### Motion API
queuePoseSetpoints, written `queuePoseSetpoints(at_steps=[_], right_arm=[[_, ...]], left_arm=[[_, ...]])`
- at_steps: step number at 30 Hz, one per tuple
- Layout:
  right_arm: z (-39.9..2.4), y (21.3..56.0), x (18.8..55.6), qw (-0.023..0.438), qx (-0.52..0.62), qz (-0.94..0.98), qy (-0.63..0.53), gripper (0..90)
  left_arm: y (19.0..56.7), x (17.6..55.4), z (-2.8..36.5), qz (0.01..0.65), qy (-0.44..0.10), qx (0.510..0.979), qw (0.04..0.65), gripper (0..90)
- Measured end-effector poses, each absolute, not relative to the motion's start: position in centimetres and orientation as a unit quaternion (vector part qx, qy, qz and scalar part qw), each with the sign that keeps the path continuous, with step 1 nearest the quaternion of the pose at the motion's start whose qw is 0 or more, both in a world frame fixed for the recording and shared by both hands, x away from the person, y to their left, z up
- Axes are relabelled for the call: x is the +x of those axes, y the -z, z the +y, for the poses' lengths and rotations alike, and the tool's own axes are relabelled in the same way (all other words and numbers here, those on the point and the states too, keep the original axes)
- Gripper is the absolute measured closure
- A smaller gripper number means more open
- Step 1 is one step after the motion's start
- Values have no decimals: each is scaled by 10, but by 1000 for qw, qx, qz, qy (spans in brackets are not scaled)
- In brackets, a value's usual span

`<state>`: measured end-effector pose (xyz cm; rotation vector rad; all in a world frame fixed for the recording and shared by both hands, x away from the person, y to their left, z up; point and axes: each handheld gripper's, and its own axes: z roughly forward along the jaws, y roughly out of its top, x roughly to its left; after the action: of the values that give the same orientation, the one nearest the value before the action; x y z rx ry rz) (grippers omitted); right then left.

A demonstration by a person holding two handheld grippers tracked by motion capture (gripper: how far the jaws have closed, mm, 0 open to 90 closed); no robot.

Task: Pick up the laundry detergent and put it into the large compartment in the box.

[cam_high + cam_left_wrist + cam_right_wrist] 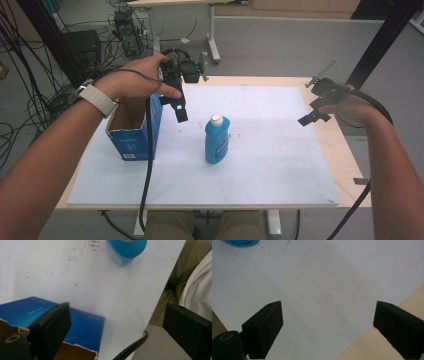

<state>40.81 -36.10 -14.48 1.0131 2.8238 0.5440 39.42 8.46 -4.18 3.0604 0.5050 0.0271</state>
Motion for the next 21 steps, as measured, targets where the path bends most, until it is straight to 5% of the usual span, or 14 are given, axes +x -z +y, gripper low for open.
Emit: queuePoseSetpoints(at_steps=[21], right_arm=[[-366, 146, 404, 52, 322, 927, -185, 92]], left_arm=[[44, 388, 65, 255, 14, 967, 16, 90]])
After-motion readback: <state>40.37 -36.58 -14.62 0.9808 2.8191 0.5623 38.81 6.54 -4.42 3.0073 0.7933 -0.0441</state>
